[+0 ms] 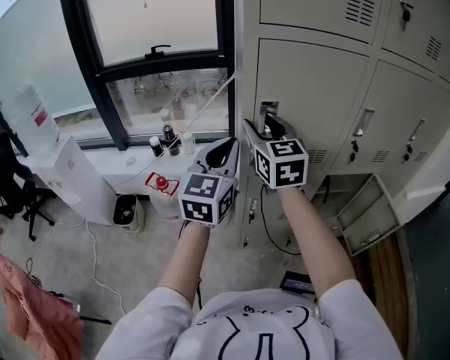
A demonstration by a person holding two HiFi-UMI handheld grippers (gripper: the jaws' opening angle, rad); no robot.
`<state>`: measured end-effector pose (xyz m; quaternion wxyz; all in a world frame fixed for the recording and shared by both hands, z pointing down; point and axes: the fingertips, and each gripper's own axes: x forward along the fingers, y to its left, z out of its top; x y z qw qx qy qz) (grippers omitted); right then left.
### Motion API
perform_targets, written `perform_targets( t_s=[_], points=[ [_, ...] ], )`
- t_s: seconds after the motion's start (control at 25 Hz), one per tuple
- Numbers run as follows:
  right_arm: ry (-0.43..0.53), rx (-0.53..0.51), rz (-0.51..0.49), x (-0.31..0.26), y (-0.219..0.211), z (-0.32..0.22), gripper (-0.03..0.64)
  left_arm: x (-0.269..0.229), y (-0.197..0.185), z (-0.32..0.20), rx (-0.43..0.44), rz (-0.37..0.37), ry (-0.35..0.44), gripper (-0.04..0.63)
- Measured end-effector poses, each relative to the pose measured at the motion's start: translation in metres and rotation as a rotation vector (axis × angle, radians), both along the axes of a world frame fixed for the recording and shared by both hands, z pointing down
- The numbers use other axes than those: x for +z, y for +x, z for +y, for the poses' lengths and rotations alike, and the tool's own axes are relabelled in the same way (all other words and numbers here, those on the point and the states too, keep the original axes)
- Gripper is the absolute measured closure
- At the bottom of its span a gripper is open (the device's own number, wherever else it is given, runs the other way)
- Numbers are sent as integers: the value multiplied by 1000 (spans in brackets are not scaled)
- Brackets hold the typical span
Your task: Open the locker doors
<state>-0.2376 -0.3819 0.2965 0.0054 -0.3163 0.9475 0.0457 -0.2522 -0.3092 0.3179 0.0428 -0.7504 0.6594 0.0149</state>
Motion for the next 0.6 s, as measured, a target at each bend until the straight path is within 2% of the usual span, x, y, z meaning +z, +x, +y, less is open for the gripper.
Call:
perform_targets(
  t_s=[0.16,0.2,0.28,0.6],
  points=[
    [-2,55,-12,-1,3,-4,428,-1,0,-1,12,0,2,580],
    [-3,71,-14,-1,6,-5,480,-1,0,-1,15,1,4,580],
    [-3,79,-12,-2,9,-5,491,0,1,-2,21,4,4,580],
    [-47,-5,-41,-3,28,27,491,4,8,-2,33,17,-3,580]
  ],
)
